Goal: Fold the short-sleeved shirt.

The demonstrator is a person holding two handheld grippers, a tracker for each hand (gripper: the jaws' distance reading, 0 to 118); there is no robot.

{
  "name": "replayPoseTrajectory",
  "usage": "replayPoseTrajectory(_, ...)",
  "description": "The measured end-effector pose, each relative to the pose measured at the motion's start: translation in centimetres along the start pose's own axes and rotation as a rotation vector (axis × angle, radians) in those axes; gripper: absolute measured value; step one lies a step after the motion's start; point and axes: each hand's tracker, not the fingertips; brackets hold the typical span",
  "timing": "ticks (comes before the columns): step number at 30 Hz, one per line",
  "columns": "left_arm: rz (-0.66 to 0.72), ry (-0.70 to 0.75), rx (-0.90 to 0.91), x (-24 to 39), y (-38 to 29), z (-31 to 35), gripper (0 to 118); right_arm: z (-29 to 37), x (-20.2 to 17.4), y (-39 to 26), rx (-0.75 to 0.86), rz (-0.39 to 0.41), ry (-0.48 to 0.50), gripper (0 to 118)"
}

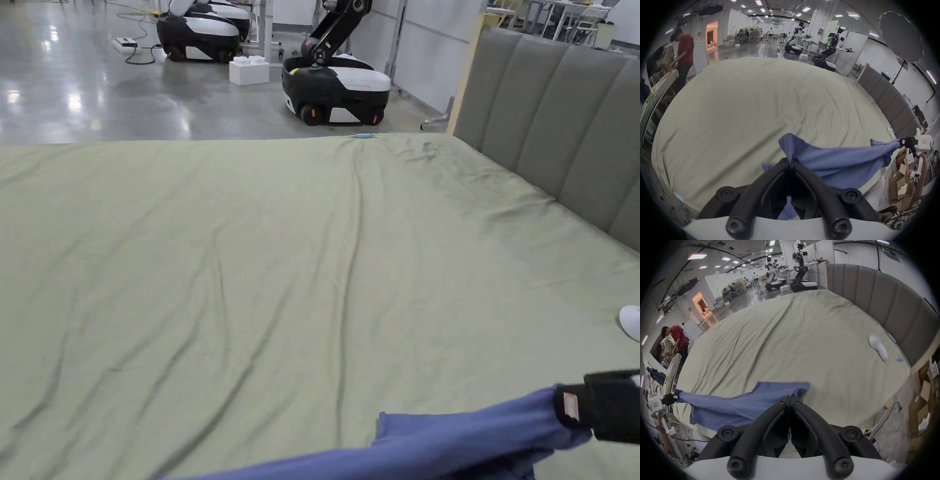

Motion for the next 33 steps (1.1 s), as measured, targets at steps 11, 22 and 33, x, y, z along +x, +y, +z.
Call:
replayPoseTrajectory(11, 0.051, 0.093, -0.192, -0.7, -7.6, -7.1, 2, -8.3, 1.5, -7.9, -0.203, -0.09, -0.098, 3)
replayPoseTrajectory(22, 0.254, -0.058, 0.028, -1.8, -8.4, -0.3, 83, -1.5, 0.8, -7.3, -0.029, -0.082, -0.112, 63)
replayPoseTrajectory(33, 0.506, -0.221, 0.057, -6.0, -10.4, 0.0, 0, -2.1, -5.4, -8.7, -0.014, -0.027, 0.193, 2)
